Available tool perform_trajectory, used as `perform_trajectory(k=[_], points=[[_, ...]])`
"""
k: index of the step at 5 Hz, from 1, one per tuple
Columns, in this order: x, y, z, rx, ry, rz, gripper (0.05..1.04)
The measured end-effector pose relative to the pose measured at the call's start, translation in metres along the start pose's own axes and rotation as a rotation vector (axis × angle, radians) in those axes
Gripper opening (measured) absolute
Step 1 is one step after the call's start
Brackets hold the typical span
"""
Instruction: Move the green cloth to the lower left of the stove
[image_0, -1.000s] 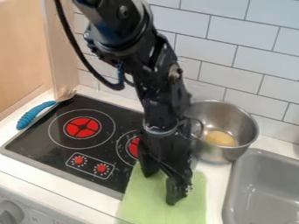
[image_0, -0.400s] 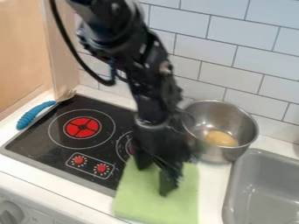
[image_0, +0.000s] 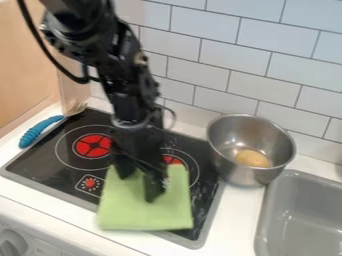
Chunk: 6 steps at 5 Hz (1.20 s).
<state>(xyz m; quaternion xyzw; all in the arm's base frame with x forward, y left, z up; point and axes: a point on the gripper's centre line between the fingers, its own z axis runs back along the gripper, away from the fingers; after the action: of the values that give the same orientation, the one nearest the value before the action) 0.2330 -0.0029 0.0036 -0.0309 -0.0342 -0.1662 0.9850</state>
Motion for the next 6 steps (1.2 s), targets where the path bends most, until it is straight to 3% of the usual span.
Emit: perform_trajectory(k=[2, 4, 6], points=[[0.012, 0.037, 0.011, 0.014, -0.033, 0.071, 0.999], [0.018, 0.077, 0.008, 0.014, -0.027, 0.168, 0.999], [0.013, 0.083, 0.006, 0.034, -0.007, 0.175, 0.999]])
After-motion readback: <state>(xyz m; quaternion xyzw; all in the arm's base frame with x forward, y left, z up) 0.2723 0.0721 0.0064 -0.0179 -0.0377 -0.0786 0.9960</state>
